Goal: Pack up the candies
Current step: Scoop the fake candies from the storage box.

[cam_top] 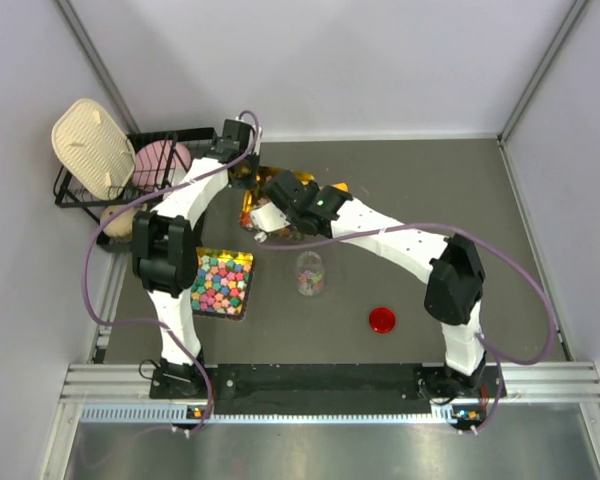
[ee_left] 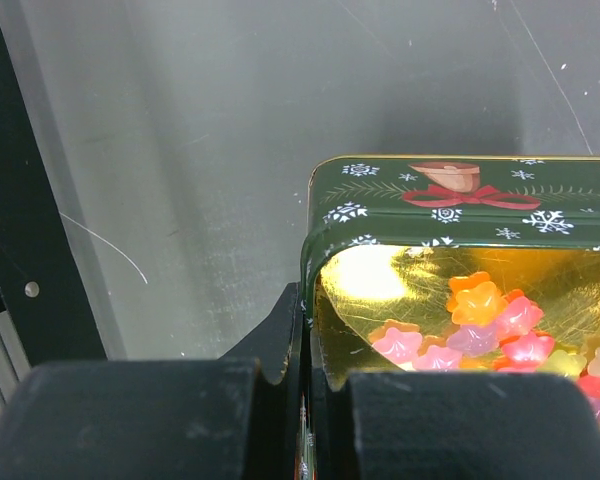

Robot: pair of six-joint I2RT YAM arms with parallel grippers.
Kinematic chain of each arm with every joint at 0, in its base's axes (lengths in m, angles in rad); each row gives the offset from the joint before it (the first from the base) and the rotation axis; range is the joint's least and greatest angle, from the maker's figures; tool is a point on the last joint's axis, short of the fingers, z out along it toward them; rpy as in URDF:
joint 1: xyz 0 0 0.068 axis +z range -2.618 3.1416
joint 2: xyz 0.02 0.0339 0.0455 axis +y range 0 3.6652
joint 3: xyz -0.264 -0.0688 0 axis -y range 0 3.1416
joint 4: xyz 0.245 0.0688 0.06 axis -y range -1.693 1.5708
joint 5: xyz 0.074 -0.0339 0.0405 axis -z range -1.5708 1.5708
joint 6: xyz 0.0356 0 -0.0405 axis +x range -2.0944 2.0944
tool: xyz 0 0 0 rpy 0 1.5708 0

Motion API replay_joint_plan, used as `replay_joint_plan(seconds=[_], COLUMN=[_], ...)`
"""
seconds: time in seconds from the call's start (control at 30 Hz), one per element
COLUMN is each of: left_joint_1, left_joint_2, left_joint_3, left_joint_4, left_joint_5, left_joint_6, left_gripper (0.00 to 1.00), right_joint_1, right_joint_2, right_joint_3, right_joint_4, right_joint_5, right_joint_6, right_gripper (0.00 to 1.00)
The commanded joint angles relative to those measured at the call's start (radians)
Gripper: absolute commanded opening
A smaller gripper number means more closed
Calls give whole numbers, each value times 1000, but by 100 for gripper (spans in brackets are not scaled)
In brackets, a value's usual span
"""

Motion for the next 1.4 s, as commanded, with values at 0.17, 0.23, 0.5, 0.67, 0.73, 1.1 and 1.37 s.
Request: replay_joint_plan(seconds=[0.17, 0.23, 0.5, 0.67, 0.73, 1.1, 1.37], left_joint_1=[-25, -30, -33, -33, -33, -33, -33], left_joint_2=[-49, -53, -66, -60, -59, -42, -33], left_joint_3=[31, 31, 29, 29, 29, 29, 31], left_joint_4=[47, 47, 48, 48, 48, 45, 44], left_joint_5=[-48, -47, -38, -31, -31, -11, 7], left_joint_6=[2, 2, 5, 7, 8, 5, 2], left_gripper=[0, 0, 0, 0, 0, 0, 0], right_joint_1=[29, 29, 33, 31, 29, -15, -43], right_joint_2=[73, 87, 152, 170, 170, 202, 216], right_joint_3=[62, 68, 91, 91, 80, 97, 105], right_joint_4=[27, 27, 26, 26, 26, 27, 64], right_joint_5=[77, 72, 0, -84, -122, -291, -366], right_joint_6=[-54, -48, 25, 107, 153, 401, 542], right_gripper=[0, 0, 0, 0, 0, 0, 0])
